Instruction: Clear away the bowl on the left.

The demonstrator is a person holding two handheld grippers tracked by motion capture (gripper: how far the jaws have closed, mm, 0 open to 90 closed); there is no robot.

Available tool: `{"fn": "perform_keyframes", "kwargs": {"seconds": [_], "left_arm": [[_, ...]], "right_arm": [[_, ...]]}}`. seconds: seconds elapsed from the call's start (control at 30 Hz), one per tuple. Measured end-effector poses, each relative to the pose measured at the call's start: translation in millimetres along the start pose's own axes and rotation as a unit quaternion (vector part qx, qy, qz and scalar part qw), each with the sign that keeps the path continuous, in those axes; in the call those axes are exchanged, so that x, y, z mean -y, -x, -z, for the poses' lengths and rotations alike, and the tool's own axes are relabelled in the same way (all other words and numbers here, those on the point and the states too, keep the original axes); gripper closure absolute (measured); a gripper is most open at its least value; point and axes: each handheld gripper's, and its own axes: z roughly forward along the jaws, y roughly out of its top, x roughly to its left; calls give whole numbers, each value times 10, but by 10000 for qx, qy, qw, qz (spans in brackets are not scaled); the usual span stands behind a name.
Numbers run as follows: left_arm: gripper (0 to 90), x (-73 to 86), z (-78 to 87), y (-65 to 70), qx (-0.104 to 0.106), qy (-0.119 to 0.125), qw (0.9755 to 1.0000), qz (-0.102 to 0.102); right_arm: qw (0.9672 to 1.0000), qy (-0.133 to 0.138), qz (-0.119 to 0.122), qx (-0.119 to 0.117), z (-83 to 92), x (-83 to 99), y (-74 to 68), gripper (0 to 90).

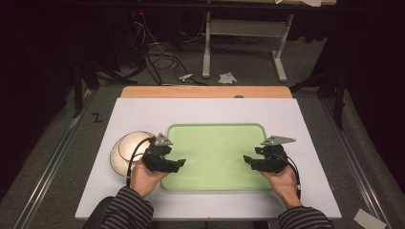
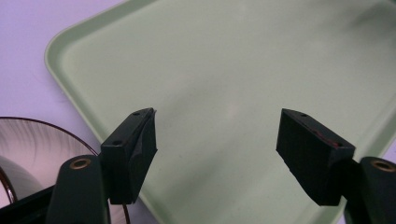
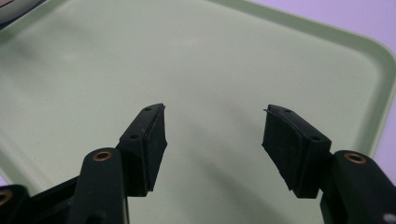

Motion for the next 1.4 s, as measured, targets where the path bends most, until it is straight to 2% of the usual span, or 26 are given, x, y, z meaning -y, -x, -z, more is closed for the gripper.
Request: {"fn": "perform_keyframes", "kwargs": {"seconds": [0.23,0.43,0.5,0.6,0.7,0.87,0.93,1.0,1.2,1.3,1.37,1.4], "left_arm": [[279,8,57,-2,-73,57,10000,-21],[264,5,59,-14,-57,32,10000,-7],[256,5,73,-15,-28,77,10000,0],[246,2,99,17,-68,128,9999,-76],[232,-2,107,17,-62,146,9999,-62],[236,-30,127,0,-20,165,9998,97],[237,-44,152,21,-85,207,9997,11],[237,-41,171,14,-88,223,9997,41],[223,-63,238,-62,-80,350,9991,236],[221,-73,279,-100,-138,425,9986,277],[219,-73,316,-139,-170,491,9980,346],[216,-68,356,-183,-259,516,9974,434]], "right_arm": [[9998,-32,177,-15,-8,2,-52,409],[9998,-62,200,-76,-31,2,-62,408],[9996,-54,229,-135,-27,3,-71,405],[9991,94,290,-300,0,0,-94,403],[9990,95,315,-315,-4,0,-98,402],[9989,19,325,-345,-31,-1,-94,402],[9988,18,312,-378,-34,-3,-100,403],[9984,62,361,-431,-27,-9,-106,402],[9980,37,402,-492,-38,-5,-125,403],[9978,62,409,-518,-40,-9,-126,403],[9978,39,398,-525,-42,-10,-130,402],[9979,24,381,-525,-46,-9,-134,403]]}}
